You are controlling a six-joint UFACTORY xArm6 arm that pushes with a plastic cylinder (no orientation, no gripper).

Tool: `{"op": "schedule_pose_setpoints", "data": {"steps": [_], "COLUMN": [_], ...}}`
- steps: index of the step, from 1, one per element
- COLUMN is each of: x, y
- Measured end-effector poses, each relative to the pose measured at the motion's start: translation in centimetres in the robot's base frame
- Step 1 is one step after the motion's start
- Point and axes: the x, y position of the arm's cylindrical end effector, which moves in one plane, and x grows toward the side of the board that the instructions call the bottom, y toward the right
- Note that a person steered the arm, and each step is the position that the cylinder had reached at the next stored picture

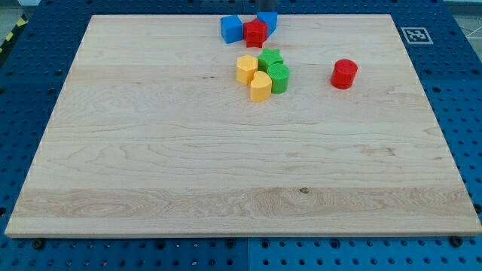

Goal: Move the red circle left a bit

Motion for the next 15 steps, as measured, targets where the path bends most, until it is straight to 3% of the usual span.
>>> {"op": "schedule_pose_setpoints", "data": {"steps": [4,5,7,11,15], "x": [1.2,0.8,-0.5,14.4,18.6], "y": [-1.5,-0.5,7.0,17.2,12.5]}}
